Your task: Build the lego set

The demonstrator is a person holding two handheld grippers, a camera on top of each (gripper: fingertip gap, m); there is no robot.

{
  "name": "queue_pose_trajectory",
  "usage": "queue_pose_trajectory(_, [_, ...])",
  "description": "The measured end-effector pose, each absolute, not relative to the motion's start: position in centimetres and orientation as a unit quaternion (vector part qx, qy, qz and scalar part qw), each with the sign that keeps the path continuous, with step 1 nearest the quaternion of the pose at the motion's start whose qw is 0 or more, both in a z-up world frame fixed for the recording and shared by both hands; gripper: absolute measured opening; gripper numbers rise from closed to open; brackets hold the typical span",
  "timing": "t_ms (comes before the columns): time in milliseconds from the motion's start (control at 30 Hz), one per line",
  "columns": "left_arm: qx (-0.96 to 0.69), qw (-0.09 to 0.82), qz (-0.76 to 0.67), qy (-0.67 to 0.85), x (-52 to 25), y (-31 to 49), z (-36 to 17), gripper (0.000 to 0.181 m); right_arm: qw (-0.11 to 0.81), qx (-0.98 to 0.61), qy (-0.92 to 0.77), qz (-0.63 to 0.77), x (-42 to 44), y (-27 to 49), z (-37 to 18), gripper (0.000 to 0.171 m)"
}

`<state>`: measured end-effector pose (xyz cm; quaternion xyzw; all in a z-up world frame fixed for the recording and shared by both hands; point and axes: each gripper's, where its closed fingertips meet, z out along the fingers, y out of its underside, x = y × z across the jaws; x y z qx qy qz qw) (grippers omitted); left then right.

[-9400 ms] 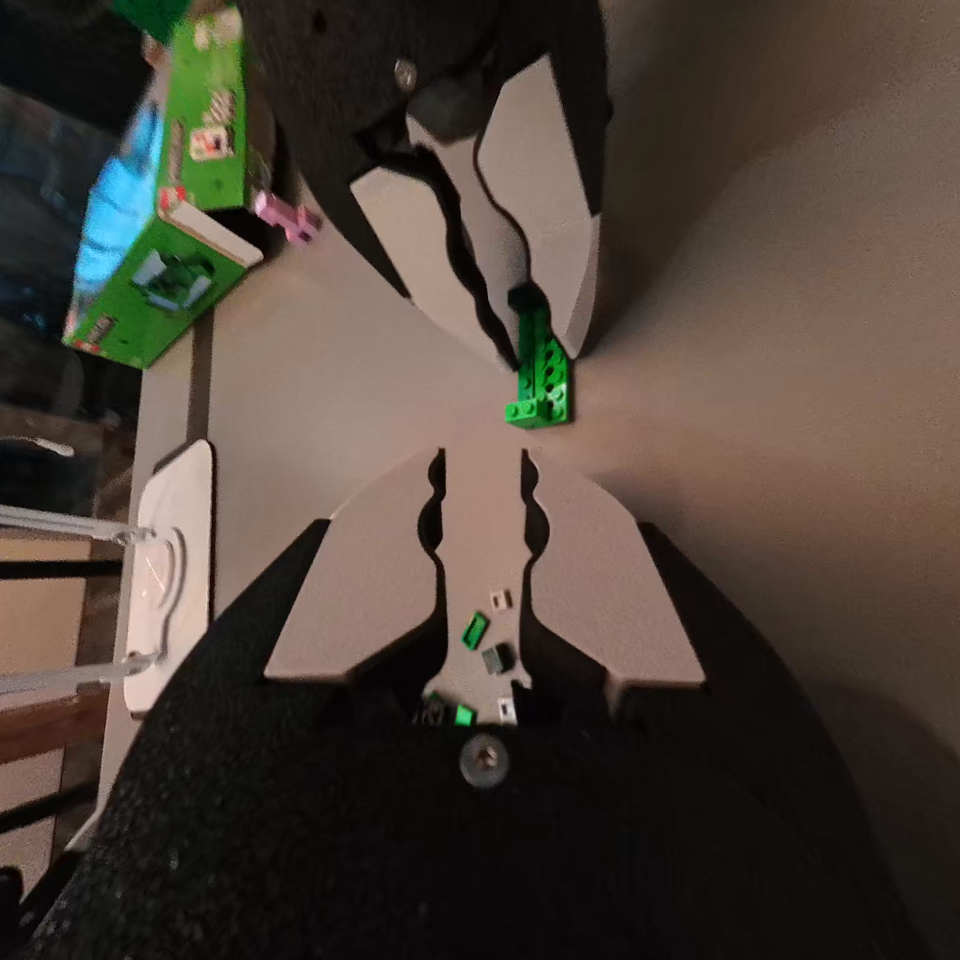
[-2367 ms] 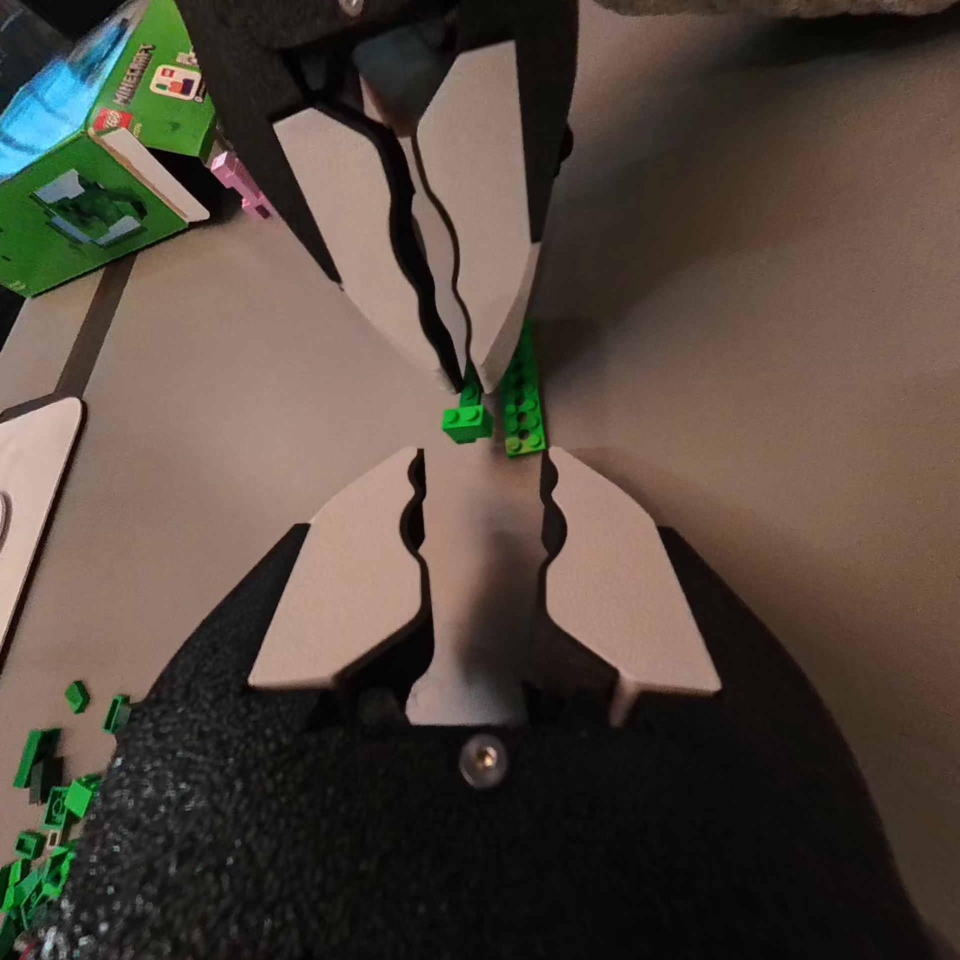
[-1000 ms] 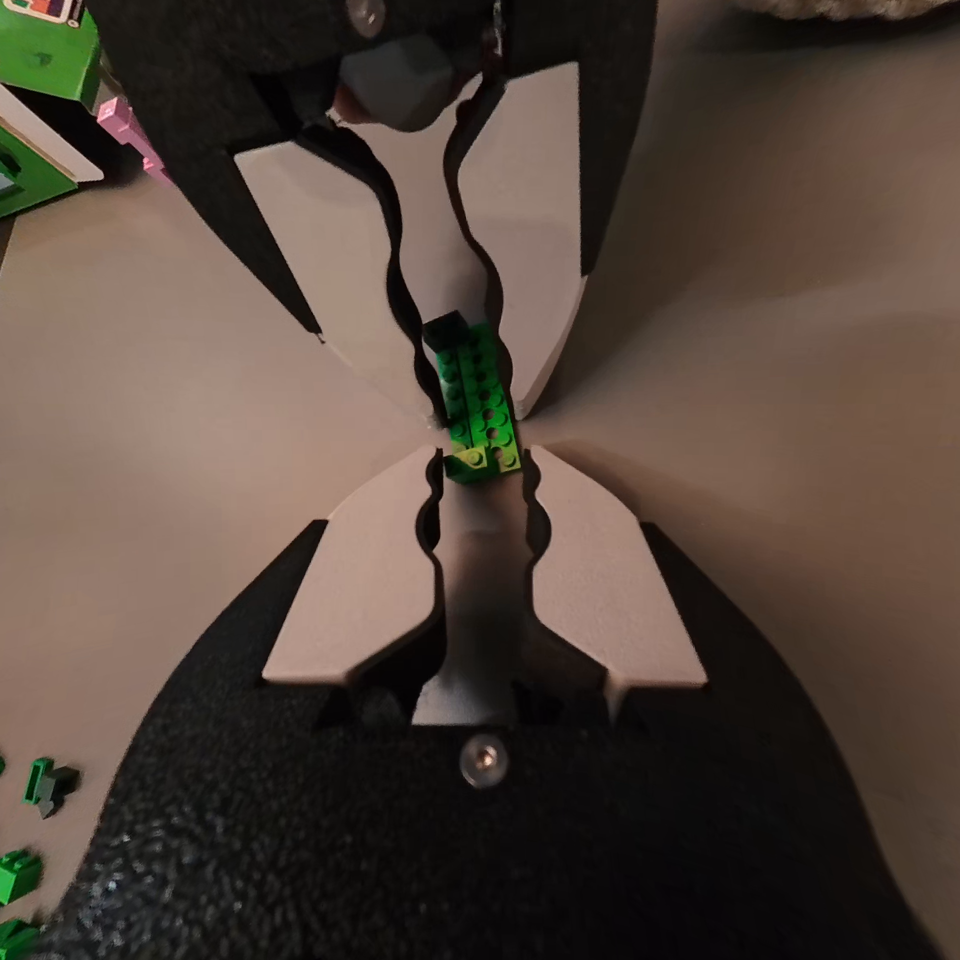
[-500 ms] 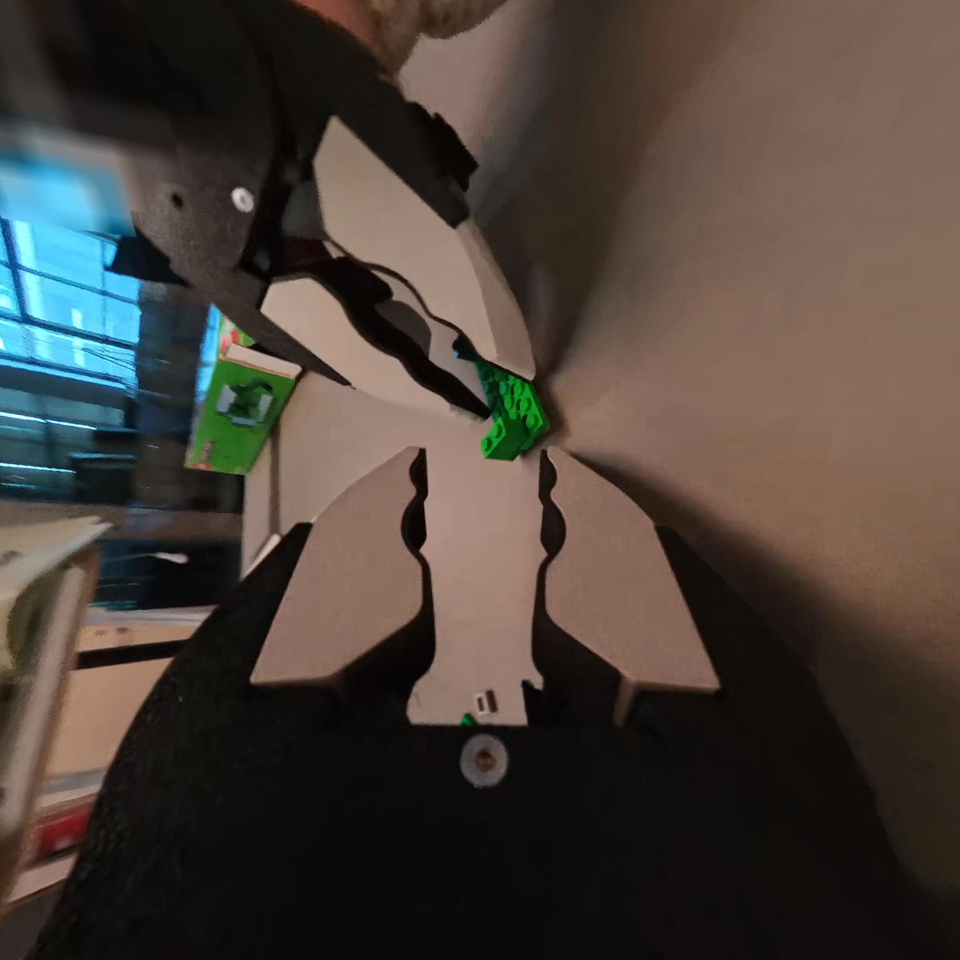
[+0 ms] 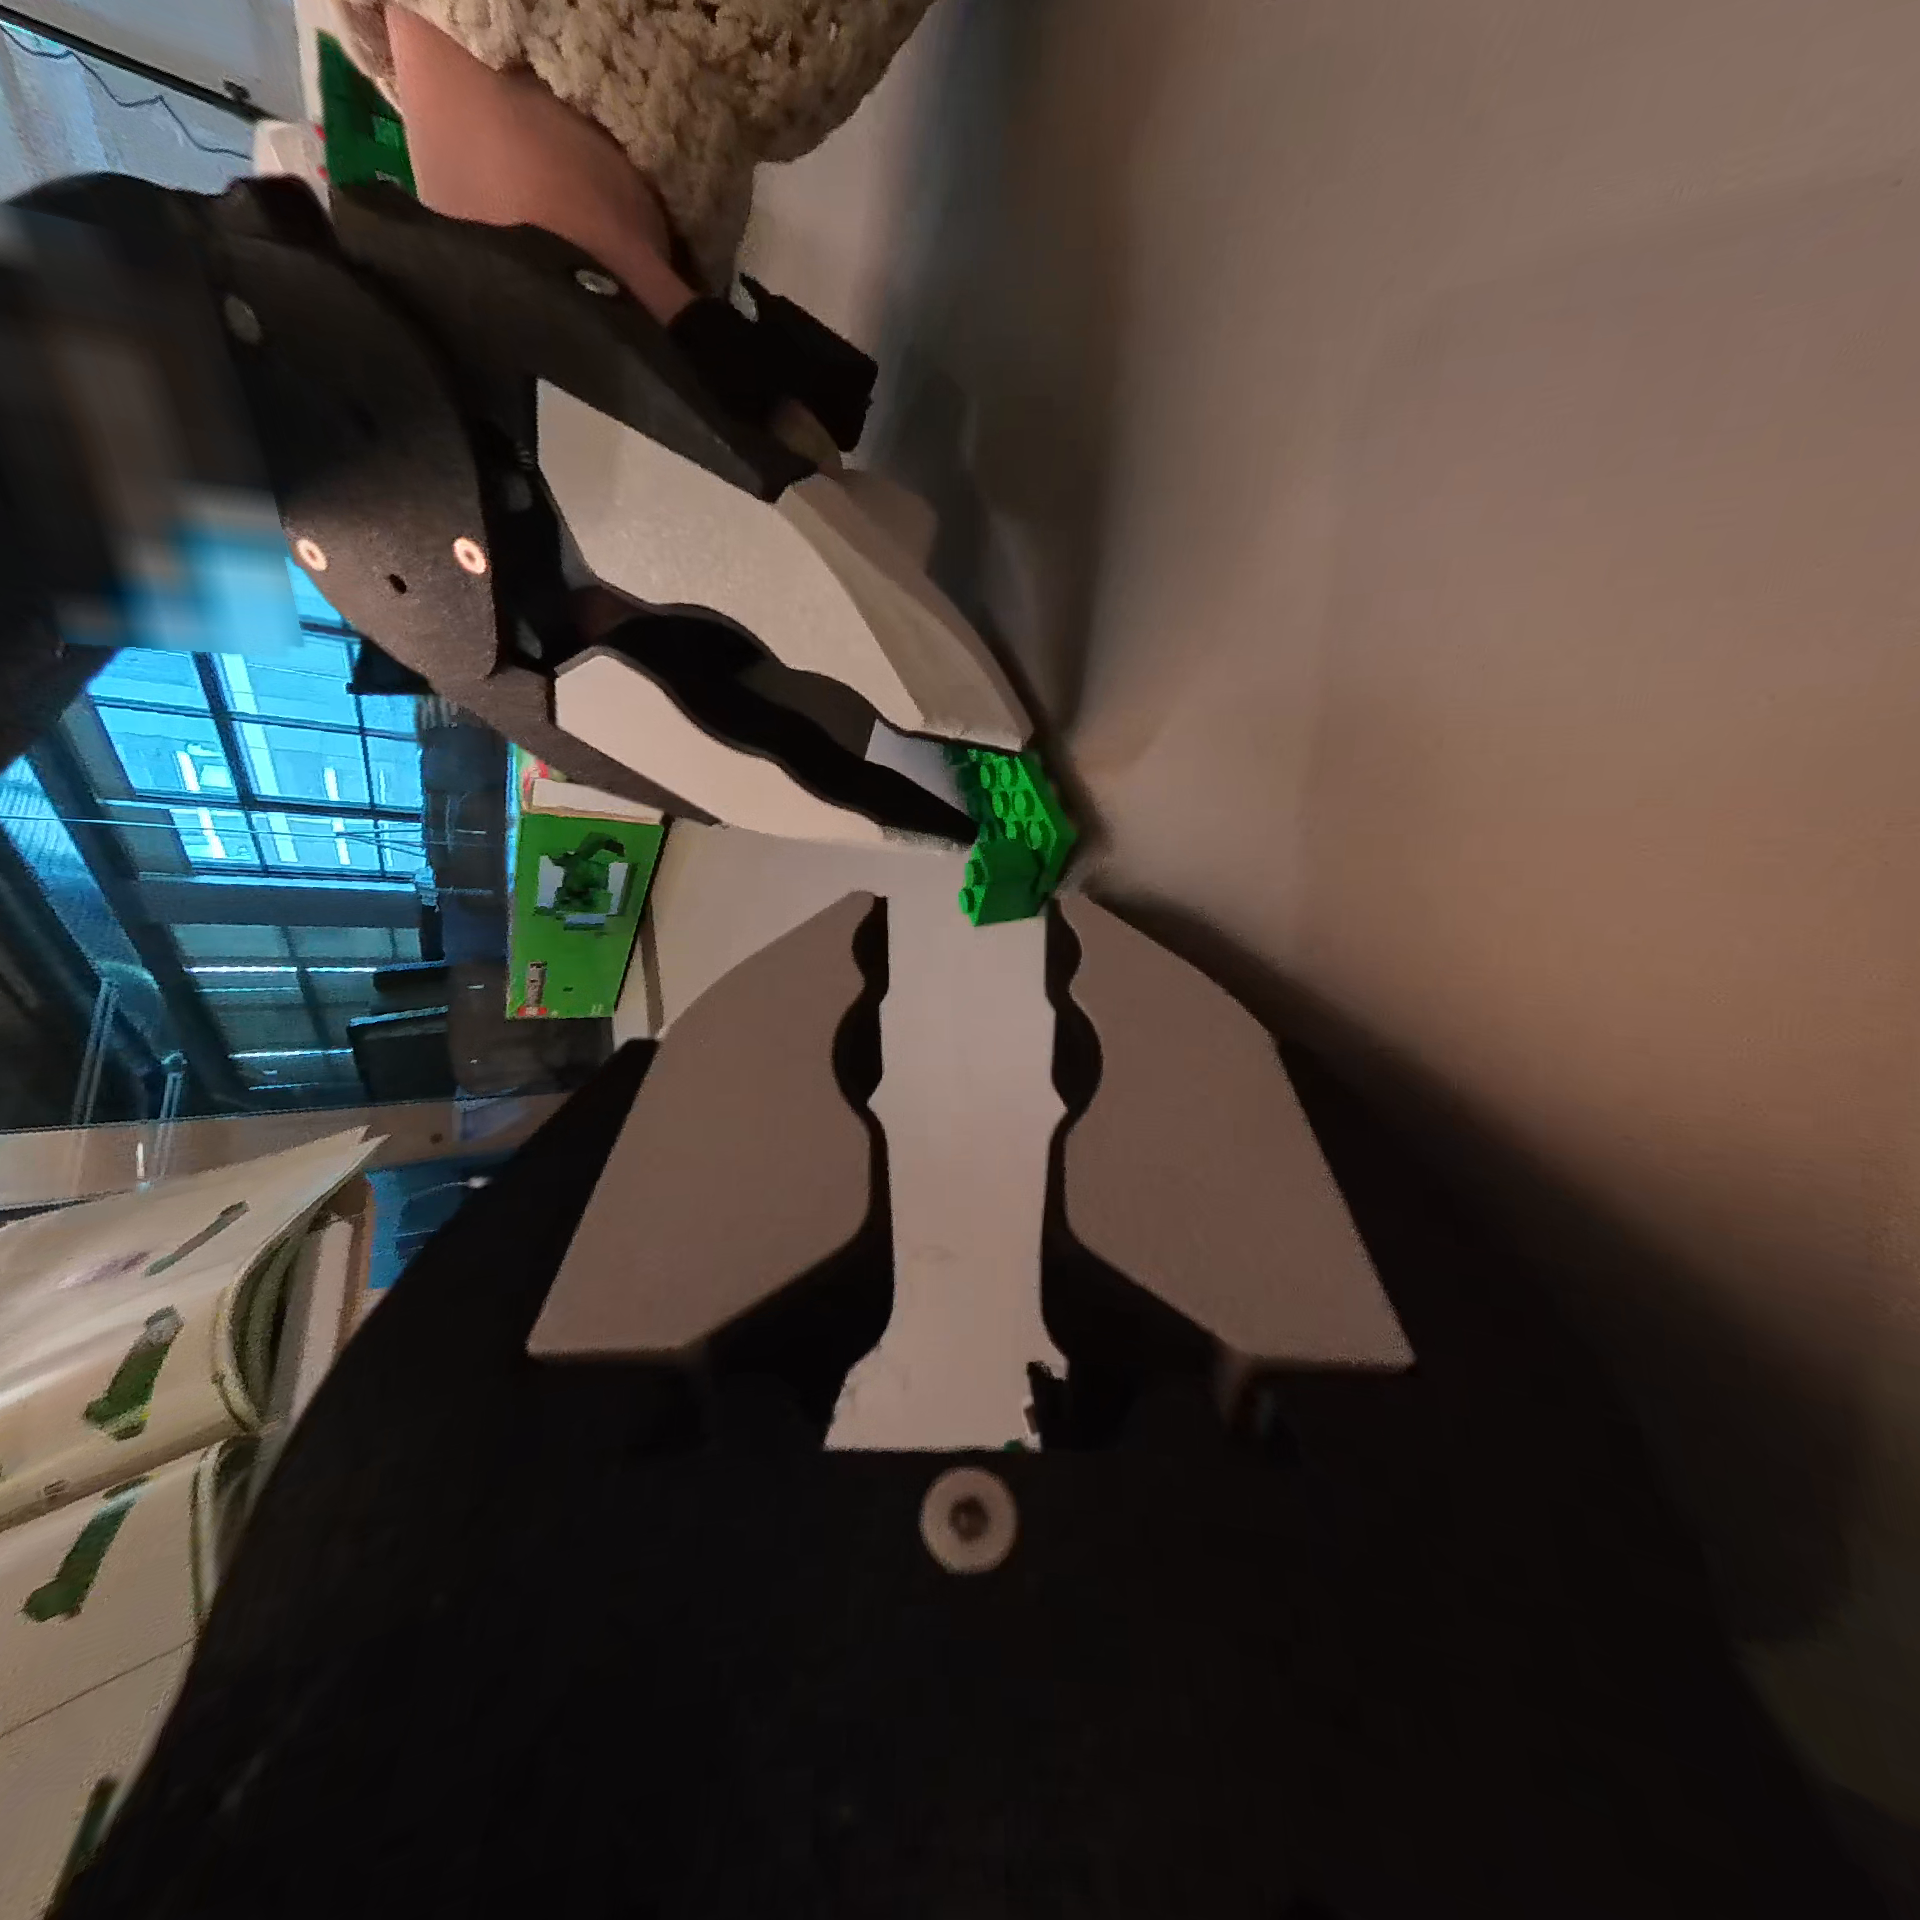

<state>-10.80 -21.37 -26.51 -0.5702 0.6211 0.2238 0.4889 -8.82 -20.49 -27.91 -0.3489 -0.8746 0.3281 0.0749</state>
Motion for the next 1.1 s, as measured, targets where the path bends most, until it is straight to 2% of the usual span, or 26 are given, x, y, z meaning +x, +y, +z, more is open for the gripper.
queue_pose_trajectory(167, [-0.575,0.491,0.211,0.62,-10.4,-21.5,-26.6,0.028,0.062,-0.356,-0.858,0.364,-8.9,-20.5,-27.8,0.023])
queue_pose_trajectory(433, [-0.595,0.475,0.223,0.609,-10.6,-20.6,-27.2,0.012,0.061,-0.364,-0.842,0.393,-9.0,-20.3,-27.6,0.022])
queue_pose_trajectory(667, [-0.598,0.483,0.233,0.595,-10.8,-20.3,-27.2,0.011,0.069,-0.365,-0.844,0.387,-9.0,-20.2,-27.7,0.022])
queue_pose_trajectory(833, [-0.6,0.484,0.245,0.588,-10.8,-20.0,-27.1,0.011,0.095,-0.368,-0.848,0.368,-8.4,-19.7,-27.6,0.034])
queue_pose_trajectory(967, [-0.605,0.481,0.26,0.579,-11.1,-19.9,-27.0,0.011,0.154,-0.365,-0.847,0.353,-7.6,-18.6,-26.5,0.039])
queue_pose_trajectory(1100, [-0.608,0.48,0.291,0.562,-12.0,-19.2,-26.7,0.011,0.172,-0.383,-0.834,0.357,-7.3,-17.4,-26.3,0.038])
